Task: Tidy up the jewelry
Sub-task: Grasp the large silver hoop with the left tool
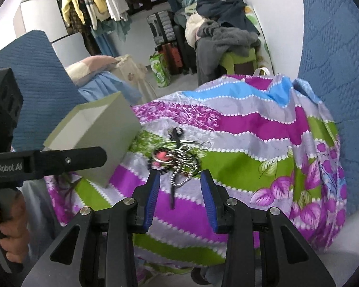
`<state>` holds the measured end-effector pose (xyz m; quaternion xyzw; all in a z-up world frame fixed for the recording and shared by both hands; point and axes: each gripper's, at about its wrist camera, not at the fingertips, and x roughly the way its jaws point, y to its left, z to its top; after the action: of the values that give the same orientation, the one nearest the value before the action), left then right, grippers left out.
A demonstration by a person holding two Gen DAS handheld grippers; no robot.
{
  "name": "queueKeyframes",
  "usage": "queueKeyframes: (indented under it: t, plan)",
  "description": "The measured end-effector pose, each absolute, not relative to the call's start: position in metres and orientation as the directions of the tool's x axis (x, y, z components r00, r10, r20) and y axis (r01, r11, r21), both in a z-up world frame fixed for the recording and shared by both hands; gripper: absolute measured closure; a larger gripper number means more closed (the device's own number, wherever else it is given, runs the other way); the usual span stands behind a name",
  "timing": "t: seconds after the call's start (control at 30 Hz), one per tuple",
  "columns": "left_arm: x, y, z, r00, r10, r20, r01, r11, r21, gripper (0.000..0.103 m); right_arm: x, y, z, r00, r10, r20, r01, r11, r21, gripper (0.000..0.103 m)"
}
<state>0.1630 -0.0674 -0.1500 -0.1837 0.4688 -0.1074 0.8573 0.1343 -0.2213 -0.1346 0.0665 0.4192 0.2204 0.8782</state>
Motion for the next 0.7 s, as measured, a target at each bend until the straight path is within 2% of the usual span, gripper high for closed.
queueKeyframes:
  t: [0.17,0.23,0.63,0.67,0.7]
  plan:
    - [0.184,-0.078,-0.17,0.524,-0.336,-0.783,-0.014,0.915,-0.402,0.054,0.165,-0.223,-0.153,0.516,0.462,-0.721,-0.369,0.88,0.299,0.078]
    - [0.19,-0.081,-0.179,0.515,-0.329,-0.791,-0.021,0.918,-0.396,0.058,0.177,-0.224,-0.163,0.497,0.472,-0.728,-0.381,0.873,0.305,0.079]
    - [0.226,-0.076,-0.226,0.514,-0.26,-0.818,-0.151,0.911,-0.384,0.062,0.219,-0.212,-0.199,0.391,0.519,-0.76,-0.422,0.835,0.354,0.08]
    - [0.228,-0.073,-0.229,0.513,-0.26,-0.818,-0.163,0.906,-0.39,0.064,0.219,-0.212,-0.201,0.382,0.523,-0.762,-0.422,0.832,0.36,0.08]
    - [0.23,-0.071,-0.232,0.514,-0.258,-0.818,-0.174,0.903,-0.394,0.072,0.219,-0.211,-0.203,0.374,0.526,-0.764,-0.424,0.829,0.364,0.08]
